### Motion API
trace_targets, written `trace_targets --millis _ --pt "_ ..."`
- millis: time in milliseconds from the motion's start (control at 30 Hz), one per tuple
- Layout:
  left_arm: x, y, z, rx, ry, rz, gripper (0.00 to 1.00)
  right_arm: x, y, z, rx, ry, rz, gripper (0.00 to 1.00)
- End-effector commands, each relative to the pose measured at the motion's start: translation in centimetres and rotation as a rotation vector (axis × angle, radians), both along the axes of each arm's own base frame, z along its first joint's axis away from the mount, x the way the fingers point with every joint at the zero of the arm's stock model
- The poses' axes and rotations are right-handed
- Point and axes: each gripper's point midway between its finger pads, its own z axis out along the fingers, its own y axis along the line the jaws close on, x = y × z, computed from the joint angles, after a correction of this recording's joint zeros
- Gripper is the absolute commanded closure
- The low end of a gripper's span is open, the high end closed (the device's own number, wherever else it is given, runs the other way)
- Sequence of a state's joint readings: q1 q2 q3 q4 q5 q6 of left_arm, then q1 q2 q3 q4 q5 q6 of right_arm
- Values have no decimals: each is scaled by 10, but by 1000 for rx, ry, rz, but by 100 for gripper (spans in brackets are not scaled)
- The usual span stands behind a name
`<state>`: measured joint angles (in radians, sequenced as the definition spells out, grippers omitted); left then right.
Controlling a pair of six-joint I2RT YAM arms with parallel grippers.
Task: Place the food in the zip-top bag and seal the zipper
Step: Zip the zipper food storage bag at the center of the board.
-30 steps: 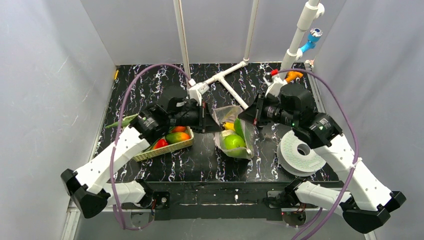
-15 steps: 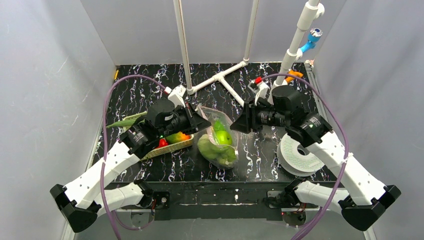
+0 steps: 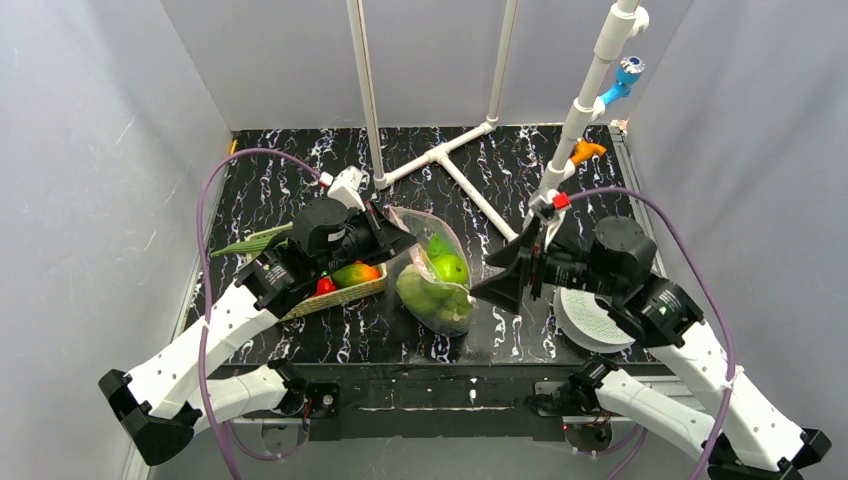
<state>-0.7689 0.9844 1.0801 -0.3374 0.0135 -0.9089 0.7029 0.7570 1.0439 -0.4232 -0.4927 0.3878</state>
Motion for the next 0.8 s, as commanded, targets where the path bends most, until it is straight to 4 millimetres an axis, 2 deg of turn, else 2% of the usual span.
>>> trace_targets --millis 0,100,267,367,433,533,567,600,667,700,767 --pt "4 10 39 -57 -91 50 100 -11 -2 2 52 -171 45 2" --pt "4 11 41 -65 -93 57 100 -16 0 -11 13 -202 56 2" --pt "4 10 42 -69 -94 58 100 -7 14 -33 -101 -353 -61 4" --pt "4 10 40 -67 -84 55 100 21 14 -48 -199 -390 -259 18" --pt "3 10 40 -68 -82 53 100 33 12 -53 -210 -412 -342 19" --pt "1 13 38 -58 -84 54 100 44 8 -48 -167 -411 -428 24" --pt "0 14 38 -55 -88 55 100 43 9 -46 -157 -417 -421 30" --pt "0 16 38 -51 -91 58 100 42 11 -44 -152 -423 -412 43" --pt "-1 18 40 -47 -107 58 100 41 13 -40 -144 -417 -404 76" --pt "-1 20 40 -41 -120 57 100 40 14 -36 -126 -413 -401 88" --pt "-2 23 44 -18 -162 49 100 37 15 -27 -83 -413 -387 99"
